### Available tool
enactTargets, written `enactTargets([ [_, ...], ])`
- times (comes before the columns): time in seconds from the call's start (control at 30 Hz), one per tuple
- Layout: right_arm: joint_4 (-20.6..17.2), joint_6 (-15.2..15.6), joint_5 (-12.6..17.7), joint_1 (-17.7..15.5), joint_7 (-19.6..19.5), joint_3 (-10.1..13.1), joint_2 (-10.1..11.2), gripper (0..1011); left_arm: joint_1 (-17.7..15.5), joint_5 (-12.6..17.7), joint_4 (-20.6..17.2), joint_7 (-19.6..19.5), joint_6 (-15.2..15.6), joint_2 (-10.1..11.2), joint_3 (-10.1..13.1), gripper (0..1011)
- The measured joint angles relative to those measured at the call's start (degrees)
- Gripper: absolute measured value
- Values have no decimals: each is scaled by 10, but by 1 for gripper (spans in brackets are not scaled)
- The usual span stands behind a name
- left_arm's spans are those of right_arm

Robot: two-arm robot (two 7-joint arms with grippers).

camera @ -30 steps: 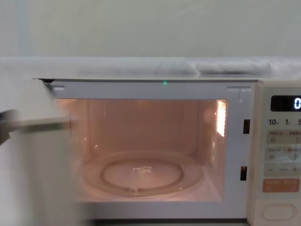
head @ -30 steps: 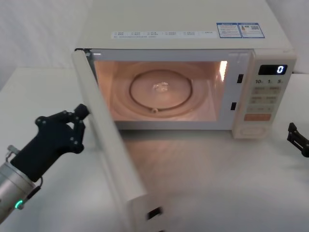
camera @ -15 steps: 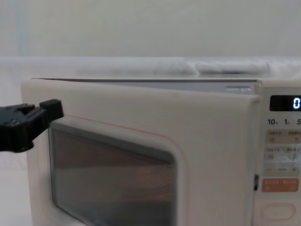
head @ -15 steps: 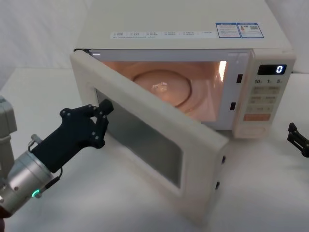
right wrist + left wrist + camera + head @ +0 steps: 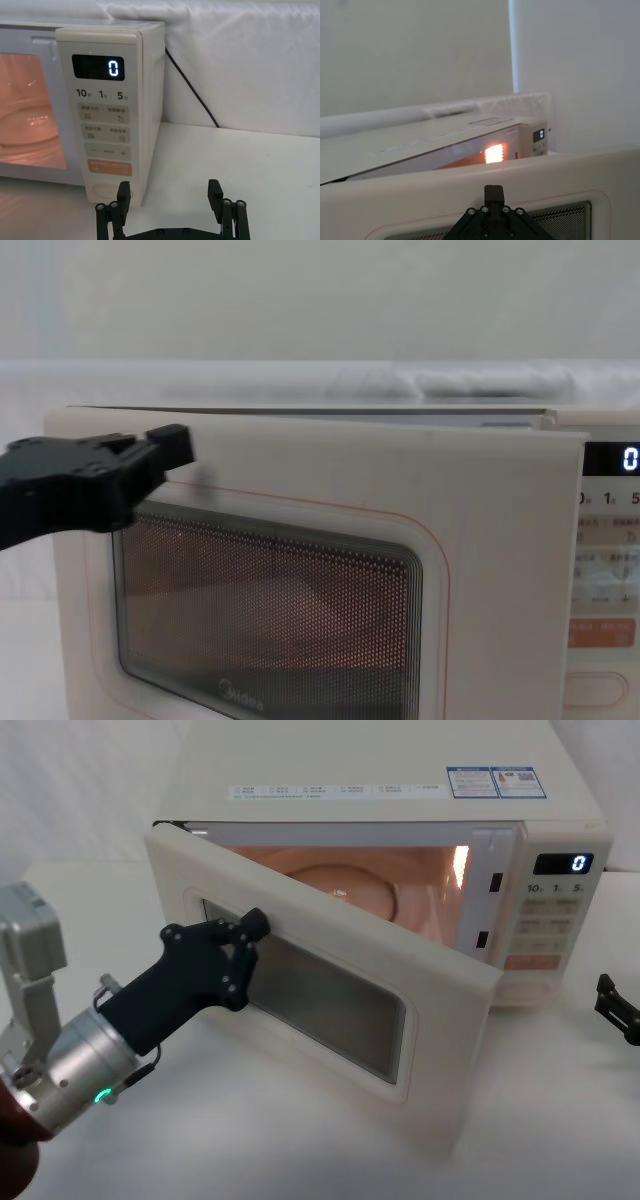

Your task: Press the button to open the microwave door with one hand; close the microwave door with the other hand.

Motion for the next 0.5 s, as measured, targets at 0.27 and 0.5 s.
enactTargets([
  [0.27,0,0,0,0,0,0,0,1002,-40,-3,20,-11,4,0,38,0],
  [0.5,0,0,0,0,0,0,0,1002,-81,-12,43,-33,13,-5,79,0],
])
